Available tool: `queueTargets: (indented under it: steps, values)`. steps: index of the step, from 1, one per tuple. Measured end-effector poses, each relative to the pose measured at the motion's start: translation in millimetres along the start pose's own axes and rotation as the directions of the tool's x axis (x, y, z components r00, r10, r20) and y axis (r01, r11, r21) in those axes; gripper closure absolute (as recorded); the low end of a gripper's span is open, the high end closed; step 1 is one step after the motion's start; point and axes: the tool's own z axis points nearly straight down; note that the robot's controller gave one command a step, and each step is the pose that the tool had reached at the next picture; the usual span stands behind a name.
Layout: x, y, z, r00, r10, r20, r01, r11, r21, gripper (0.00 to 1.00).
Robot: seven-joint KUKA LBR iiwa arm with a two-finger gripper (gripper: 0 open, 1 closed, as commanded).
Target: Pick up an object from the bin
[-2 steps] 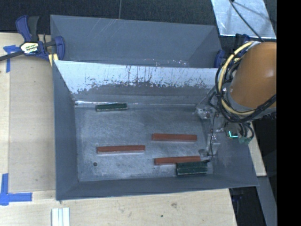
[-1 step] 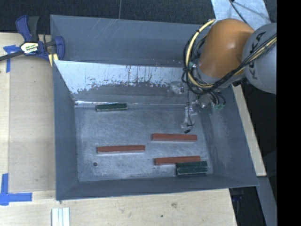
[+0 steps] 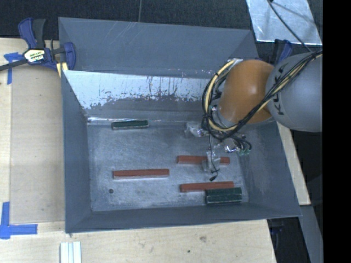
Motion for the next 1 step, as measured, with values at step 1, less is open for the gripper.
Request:
queueTargets:
  steps: [1]
  values:
    - [-4.1, -1.9, -6.4, 1.000, 0.000, 0.012, 0.000, 1.000, 0.005, 1.00]
